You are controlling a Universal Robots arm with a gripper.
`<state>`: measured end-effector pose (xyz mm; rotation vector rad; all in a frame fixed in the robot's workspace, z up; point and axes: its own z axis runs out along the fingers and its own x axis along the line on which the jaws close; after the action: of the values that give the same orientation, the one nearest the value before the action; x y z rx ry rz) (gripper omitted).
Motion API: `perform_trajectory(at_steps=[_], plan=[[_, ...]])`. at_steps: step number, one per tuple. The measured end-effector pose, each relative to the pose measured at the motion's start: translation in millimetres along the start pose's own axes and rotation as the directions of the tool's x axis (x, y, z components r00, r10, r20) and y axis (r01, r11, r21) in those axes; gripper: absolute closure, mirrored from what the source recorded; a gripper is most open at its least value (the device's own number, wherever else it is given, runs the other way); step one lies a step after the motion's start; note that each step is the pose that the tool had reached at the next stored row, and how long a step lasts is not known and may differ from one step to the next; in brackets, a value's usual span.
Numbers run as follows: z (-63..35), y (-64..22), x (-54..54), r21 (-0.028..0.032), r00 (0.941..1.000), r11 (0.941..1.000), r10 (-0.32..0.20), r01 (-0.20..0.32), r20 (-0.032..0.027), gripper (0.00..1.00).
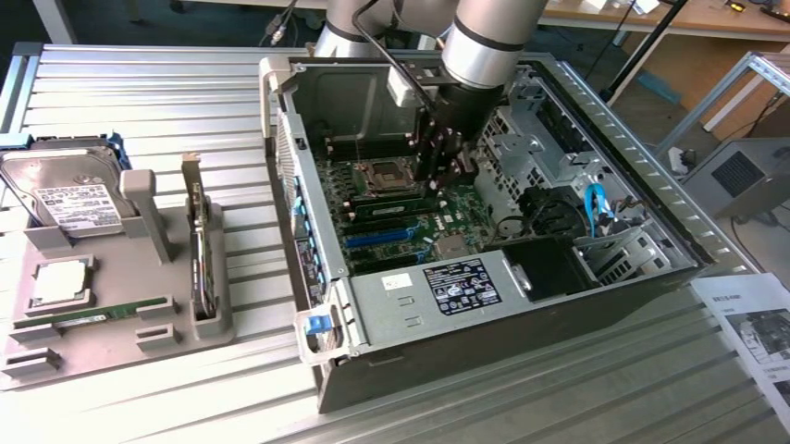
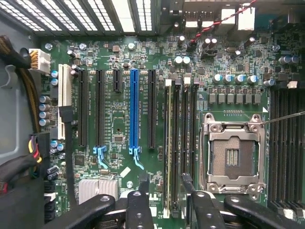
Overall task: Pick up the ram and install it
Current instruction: 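Insert the ram into the slot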
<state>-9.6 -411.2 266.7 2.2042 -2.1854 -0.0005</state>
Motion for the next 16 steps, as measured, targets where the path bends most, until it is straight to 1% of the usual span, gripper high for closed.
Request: perform_trajectory(at_steps=[9,16], plan=[[-12.7,0.4,0.0,0.0000,1.0000,1.0000,0.000,0.000,-0.0064,0.62],[-22.7,0.6,0.0,0.0000,1.0000,1.0000,0.000,0.000,-0.0099,0.62]])
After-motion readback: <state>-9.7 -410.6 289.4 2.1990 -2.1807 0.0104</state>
